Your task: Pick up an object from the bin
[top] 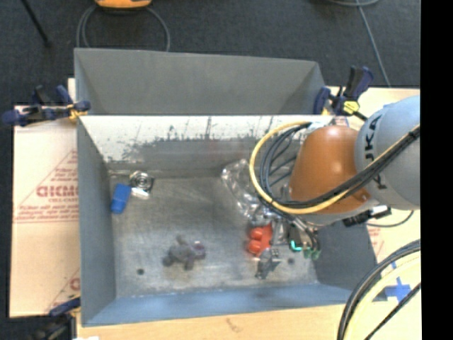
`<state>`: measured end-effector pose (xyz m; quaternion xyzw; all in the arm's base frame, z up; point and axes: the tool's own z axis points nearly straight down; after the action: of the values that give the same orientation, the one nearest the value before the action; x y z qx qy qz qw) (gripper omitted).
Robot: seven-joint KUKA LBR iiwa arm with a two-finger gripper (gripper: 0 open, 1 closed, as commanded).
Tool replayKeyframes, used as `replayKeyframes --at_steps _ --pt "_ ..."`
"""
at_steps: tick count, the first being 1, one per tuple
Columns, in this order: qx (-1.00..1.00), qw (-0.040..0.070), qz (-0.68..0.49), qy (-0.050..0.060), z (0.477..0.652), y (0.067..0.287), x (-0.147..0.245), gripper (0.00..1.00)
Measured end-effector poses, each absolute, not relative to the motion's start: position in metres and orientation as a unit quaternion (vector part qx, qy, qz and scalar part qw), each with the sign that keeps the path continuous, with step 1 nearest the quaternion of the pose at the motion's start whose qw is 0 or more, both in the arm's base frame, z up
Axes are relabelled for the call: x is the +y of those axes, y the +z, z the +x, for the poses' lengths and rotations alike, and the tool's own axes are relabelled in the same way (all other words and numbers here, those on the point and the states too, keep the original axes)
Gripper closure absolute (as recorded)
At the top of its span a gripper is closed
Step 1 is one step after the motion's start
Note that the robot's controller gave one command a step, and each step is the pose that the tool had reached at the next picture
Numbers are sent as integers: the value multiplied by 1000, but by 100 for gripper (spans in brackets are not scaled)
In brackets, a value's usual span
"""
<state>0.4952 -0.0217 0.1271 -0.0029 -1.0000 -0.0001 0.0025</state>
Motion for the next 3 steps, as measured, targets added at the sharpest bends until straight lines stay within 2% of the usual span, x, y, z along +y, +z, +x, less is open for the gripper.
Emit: replayKeyframes --at_steps 1,2,3 --pt "-996 -4 89 1 530 90 -76 0" --pt "-996 -10 89 2 533 92 -76 100" --pt "-996 -6 94 2 537 202 -87 100"
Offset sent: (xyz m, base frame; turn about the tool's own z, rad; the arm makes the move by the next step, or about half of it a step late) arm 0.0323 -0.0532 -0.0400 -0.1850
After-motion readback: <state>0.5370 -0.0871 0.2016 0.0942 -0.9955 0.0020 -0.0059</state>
